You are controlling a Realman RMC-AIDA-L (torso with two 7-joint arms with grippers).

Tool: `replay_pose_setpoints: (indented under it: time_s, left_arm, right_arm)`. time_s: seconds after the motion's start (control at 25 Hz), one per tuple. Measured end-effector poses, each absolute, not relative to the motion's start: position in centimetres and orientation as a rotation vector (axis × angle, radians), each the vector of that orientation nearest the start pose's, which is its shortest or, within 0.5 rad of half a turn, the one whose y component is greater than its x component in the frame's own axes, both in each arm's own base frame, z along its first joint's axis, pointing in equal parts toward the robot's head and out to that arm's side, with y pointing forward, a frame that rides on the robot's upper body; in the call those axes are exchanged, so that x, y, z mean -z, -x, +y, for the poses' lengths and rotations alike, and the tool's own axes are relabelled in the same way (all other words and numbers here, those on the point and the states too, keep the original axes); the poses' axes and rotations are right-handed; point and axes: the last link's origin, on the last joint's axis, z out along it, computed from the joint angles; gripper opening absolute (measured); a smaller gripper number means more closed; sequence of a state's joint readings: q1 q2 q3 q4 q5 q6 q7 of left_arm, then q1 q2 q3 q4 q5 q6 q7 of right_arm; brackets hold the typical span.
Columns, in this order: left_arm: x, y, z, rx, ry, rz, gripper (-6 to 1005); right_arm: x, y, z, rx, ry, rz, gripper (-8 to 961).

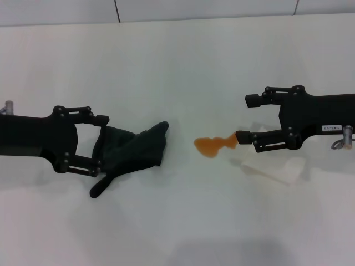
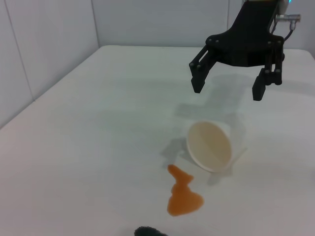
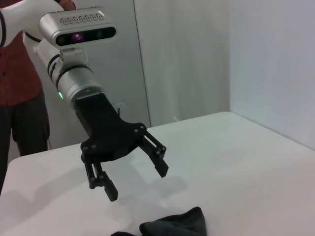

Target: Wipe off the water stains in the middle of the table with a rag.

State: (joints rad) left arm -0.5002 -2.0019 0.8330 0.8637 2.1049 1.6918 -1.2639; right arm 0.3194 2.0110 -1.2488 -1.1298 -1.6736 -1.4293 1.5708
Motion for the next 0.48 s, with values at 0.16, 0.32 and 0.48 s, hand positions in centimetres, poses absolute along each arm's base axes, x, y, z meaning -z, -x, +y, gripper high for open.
replay_pose_setpoints:
  time_s: [0.16, 0.32, 0.48]
  left_arm:
    - [-3.6, 26.37, 32.27, 0.343, 2.946, -0.158, 890]
    - [-3.6, 26.37, 32.27, 0.343, 2.946, -0.158, 890]
    - [-3.62, 26.37, 32.27, 0.344, 2.945, -0.158, 889]
  right_arm:
    - [-1.98, -21.27, 31.93, -0.584, 2.806, 0.322, 840]
    - [-1.96, -21.25, 31.92, -0.584, 2.807, 0.322, 839]
    - [-1.97, -21.13, 31.92, -0.584, 2.81, 0.339, 838]
